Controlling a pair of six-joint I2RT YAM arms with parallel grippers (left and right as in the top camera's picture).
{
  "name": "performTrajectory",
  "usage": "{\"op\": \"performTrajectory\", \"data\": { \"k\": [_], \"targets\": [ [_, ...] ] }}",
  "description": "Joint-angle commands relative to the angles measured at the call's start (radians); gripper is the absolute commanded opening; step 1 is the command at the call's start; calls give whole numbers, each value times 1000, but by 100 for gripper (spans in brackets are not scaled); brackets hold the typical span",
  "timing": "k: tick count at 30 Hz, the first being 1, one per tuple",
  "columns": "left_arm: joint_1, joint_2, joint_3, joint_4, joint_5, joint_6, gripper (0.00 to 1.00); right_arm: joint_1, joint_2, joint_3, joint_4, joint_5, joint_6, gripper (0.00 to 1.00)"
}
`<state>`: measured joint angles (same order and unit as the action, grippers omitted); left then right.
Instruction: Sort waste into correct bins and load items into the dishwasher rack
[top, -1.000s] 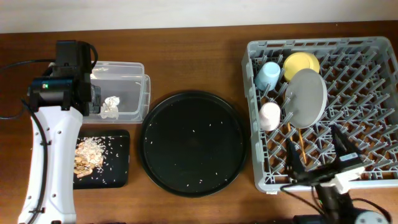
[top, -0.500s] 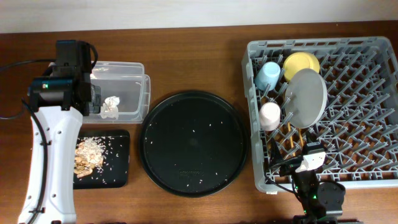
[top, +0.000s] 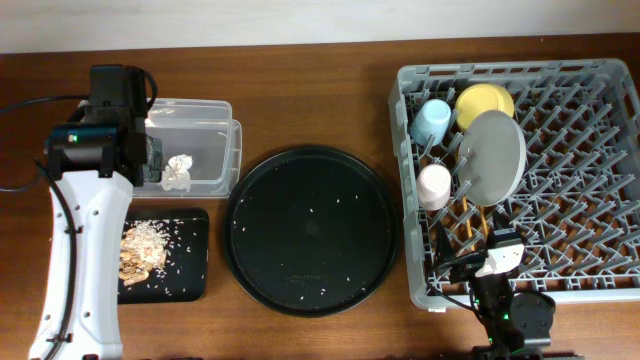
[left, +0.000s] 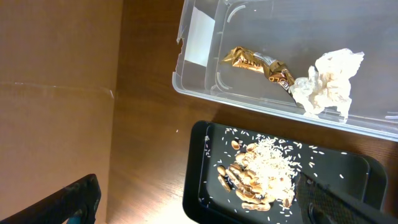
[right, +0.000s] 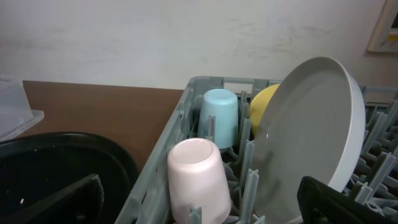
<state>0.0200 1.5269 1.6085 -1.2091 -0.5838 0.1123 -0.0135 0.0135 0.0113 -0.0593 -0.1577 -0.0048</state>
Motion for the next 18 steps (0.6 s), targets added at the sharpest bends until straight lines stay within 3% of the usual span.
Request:
{"op": "performTrajectory", "data": {
  "k": [1, 8, 18],
  "targets": [
    [3, -13, 9, 0, -7, 2, 99, -6, -10, -6, -5, 12, -6, 98],
    [0, -43, 8, -1, -7, 2, 99, -6, -10, -6, -5, 12, -6, 98],
    [-79, -596, -39, 0, -7, 2, 99, -6, -10, -6, -5, 12, -6, 98]
  ]
}}
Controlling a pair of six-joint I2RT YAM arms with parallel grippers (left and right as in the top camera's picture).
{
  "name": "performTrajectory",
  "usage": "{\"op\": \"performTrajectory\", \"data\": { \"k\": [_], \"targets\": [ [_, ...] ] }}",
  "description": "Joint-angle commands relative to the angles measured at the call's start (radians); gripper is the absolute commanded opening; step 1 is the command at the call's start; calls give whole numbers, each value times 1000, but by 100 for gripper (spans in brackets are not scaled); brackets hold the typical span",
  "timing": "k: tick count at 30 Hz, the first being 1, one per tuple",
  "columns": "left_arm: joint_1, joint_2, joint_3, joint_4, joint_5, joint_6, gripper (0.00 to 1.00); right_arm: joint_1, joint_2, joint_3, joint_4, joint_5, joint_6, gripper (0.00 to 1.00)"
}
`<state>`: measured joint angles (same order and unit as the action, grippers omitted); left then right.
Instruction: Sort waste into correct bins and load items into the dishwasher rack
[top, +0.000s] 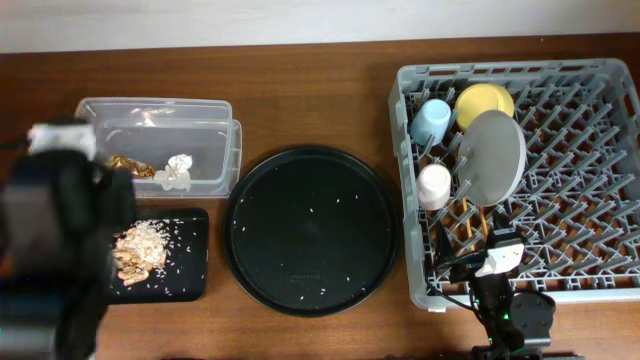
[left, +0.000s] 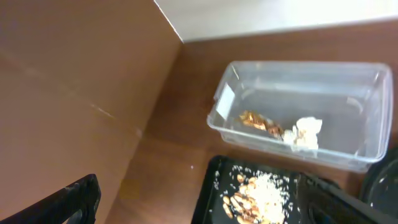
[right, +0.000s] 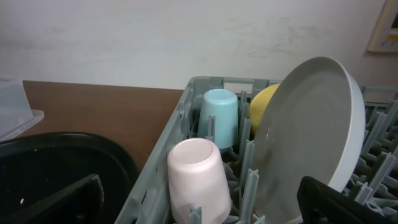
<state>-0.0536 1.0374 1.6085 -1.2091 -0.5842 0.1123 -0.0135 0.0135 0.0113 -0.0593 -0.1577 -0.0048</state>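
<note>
The clear plastic bin (top: 200, 125) holds a gold wrapper (left: 261, 123) and a crumpled white tissue (left: 305, 133). Just in front of it, a small black tray (top: 190, 275) carries rice and food scraps (left: 258, 196). My left gripper (left: 205, 208) hangs open and empty, high over the table's left side, and my left arm (top: 60, 240) is a blur in the overhead view. The grey dish rack (top: 570, 200) holds a blue cup (top: 432, 120), a yellow bowl (top: 484, 100), a grey plate (top: 492, 155) and a pale pink cup (right: 196, 177). My right gripper (right: 199, 208) rests open at the rack's near edge.
A large round black tray (top: 310, 230) with a few stray rice grains lies between the bins and the rack. The brown wooden table (top: 300, 90) runs back to a white wall. Cables lie at the near right by my right arm.
My left arm has moved from over the clear bin toward the near left and higher, so the whole bin and the scrap tray now show. The right arm has not moved.
</note>
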Motion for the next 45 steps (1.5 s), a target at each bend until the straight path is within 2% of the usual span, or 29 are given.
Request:
{"op": "performTrajectory", "data": {
  "k": [1, 4, 7, 9, 11, 17, 20, 24, 30, 36, 45],
  "targets": [
    [-5, -163, -80, 0, -8, 2, 99, -6, -10, -6, -5, 12, -6, 98],
    [-5, -319, -233, 0, 24, 2, 99, -6, -10, -6, -5, 12, -6, 98],
    [-5, -483, -436, 43, 232, 2, 99, -6, -10, -6, -5, 12, -6, 98],
    [-5, -600, -619, 185, 399, 2, 99, -6, -10, -6, -5, 12, -6, 98],
    [-5, -716, -828, 423, 540, 0, 99, -6, -10, -6, -5, 12, -6, 98],
    [-5, -842, -1228, 983, 673, -75, 99, -6, -10, -6, -5, 12, -6, 98],
    [-5, -875, -1346, 1097, 686, -75, 99, -6, -10, -6, -5, 12, -6, 98],
    [-5, -933, -1482, 1152, 686, -75, 99, -6, -10, -6, -5, 12, -6, 98],
    [-5, -1011, -1601, 1150, 682, -75, 99, -6, -10, -6, -5, 12, -6, 98],
    [-6, -1020, -1600, 1129, 614, -74, 99, -6, -10, -6, -5, 12, -6, 98],
    [-30, -1033, -1600, 1129, 613, -73, 99, -6, -10, -6, -5, 12, -6, 98]
  ]
}}
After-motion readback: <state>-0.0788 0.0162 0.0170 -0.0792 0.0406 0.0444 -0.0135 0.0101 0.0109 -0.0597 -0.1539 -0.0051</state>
